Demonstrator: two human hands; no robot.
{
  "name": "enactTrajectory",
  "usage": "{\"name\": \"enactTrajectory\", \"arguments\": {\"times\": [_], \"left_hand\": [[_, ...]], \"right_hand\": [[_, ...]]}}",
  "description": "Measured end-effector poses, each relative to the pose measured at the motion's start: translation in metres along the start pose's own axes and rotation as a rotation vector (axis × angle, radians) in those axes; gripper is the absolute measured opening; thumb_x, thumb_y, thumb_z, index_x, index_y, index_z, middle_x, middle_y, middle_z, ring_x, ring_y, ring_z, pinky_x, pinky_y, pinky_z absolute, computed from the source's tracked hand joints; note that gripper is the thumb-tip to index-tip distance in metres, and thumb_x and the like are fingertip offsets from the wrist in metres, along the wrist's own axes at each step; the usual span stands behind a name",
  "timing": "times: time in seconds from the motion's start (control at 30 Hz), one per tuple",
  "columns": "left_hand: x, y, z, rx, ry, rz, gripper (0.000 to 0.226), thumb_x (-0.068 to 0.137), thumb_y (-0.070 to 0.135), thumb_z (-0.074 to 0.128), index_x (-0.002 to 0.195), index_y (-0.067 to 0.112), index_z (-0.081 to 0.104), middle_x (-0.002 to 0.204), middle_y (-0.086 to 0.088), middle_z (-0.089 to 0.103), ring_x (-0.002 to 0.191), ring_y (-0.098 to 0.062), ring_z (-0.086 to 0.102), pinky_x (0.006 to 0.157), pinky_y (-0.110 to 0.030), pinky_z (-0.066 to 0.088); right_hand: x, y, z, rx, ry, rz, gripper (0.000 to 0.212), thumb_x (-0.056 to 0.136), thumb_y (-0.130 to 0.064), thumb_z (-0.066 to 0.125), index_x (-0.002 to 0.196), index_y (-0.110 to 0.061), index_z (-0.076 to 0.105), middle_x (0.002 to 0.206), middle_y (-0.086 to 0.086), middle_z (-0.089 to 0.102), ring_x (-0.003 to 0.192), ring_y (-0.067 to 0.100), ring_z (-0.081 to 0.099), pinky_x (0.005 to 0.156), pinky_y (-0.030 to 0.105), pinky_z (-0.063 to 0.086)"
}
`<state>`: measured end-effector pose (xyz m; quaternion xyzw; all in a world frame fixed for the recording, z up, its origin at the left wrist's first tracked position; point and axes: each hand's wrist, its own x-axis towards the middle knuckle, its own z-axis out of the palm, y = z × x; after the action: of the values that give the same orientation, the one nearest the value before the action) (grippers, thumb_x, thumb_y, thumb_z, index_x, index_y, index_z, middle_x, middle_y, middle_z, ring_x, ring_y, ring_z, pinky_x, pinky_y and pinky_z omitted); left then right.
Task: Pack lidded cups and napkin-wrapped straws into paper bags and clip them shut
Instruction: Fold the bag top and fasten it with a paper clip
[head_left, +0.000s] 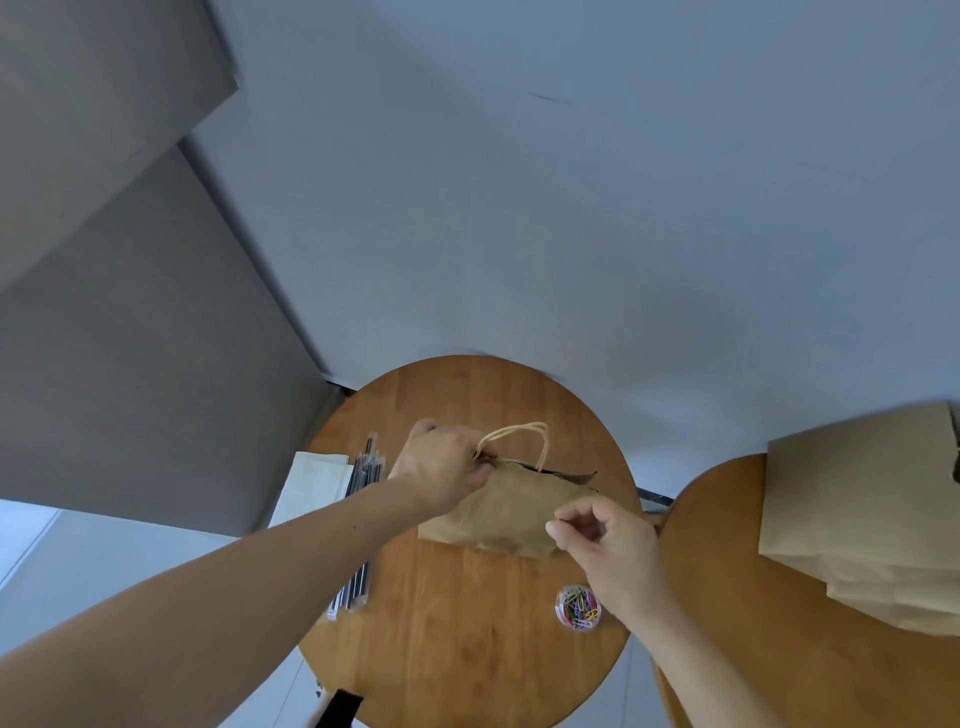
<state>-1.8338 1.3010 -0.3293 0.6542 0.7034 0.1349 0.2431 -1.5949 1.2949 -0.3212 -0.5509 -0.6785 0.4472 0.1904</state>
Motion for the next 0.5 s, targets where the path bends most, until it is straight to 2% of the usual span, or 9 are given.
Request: {"name": "enactTrajectory", "arguments": {"times": [0.03,0.1,0.17,0.27,0.33,0.43,0.5], "left_hand": [[0.000,-0.001,-0.001,-0.014,-0.005,-0.003,0.013,0.090,0.032,0.059,0.088,0.036,0.071,0.083,0.019,0.069,0.082,-0.003,0.061,0.103,-0.030,0.026],[0.001,-0.002,-0.004,-0.022,-0.026,0.009,0.016,0.092,0.032,0.058,0.095,0.034,0.073,0.080,0.020,0.065,0.083,-0.006,0.060,0.102,-0.031,0.026],[0.000,-0.003,-0.007,-0.020,-0.042,0.033,0.016,0.093,0.032,0.058,0.083,0.037,0.069,0.063,0.024,0.050,0.073,-0.005,0.052,0.100,-0.033,0.029],[0.001,-0.005,-0.009,-0.028,-0.020,0.042,0.025,0.094,0.031,0.058,0.070,0.040,0.056,0.056,0.024,0.041,0.065,-0.005,0.044,0.097,-0.035,0.031],[0.001,-0.007,-0.007,-0.035,-0.019,0.039,0.019,0.095,0.032,0.055,0.077,0.035,0.062,0.056,0.021,0.046,0.062,-0.005,0.046,0.100,-0.034,0.030],[-0.001,-0.008,-0.005,-0.033,-0.056,0.025,0.021,0.097,0.034,0.050,0.093,0.028,0.069,0.068,0.011,0.064,0.070,-0.010,0.059,0.102,-0.031,0.022],[-0.001,-0.008,-0.005,-0.040,-0.060,0.019,0.021,0.098,0.034,0.048,0.095,0.030,0.069,0.068,0.011,0.064,0.072,-0.011,0.060,0.103,-0.030,0.020]], "right_hand": [[0.005,-0.014,0.002,0.006,0.002,-0.057,0.014,0.083,-0.020,0.078,0.083,-0.031,0.070,0.077,-0.018,0.070,0.075,0.004,0.067,0.065,0.014,0.052],[0.019,-0.036,0.010,-0.036,0.036,-0.190,0.012,0.082,-0.017,0.078,0.084,-0.026,0.072,0.073,-0.021,0.068,0.072,0.004,0.066,0.062,0.012,0.049],[0.033,-0.050,0.018,-0.094,0.061,-0.297,0.010,0.082,-0.014,0.079,0.087,-0.021,0.074,0.075,-0.023,0.068,0.073,0.002,0.065,0.063,0.012,0.050],[0.053,-0.056,0.029,-0.192,0.080,-0.373,0.008,0.084,-0.013,0.077,0.091,-0.016,0.076,0.081,-0.012,0.073,0.072,0.006,0.067,0.067,0.028,0.056],[0.062,-0.054,0.033,-0.257,0.071,-0.370,0.008,0.086,-0.016,0.074,0.093,-0.017,0.076,0.082,-0.008,0.074,0.072,0.009,0.067,0.067,0.034,0.057],[0.068,-0.049,0.037,-0.322,0.049,-0.363,0.009,0.088,-0.020,0.072,0.096,-0.020,0.075,0.083,-0.008,0.074,0.072,0.011,0.068,0.067,0.036,0.057],[0.070,-0.048,0.037,-0.357,0.045,-0.372,0.008,0.088,-0.021,0.072,0.095,-0.021,0.075,0.083,-0.008,0.074,0.071,0.010,0.068,0.065,0.037,0.057]]}}
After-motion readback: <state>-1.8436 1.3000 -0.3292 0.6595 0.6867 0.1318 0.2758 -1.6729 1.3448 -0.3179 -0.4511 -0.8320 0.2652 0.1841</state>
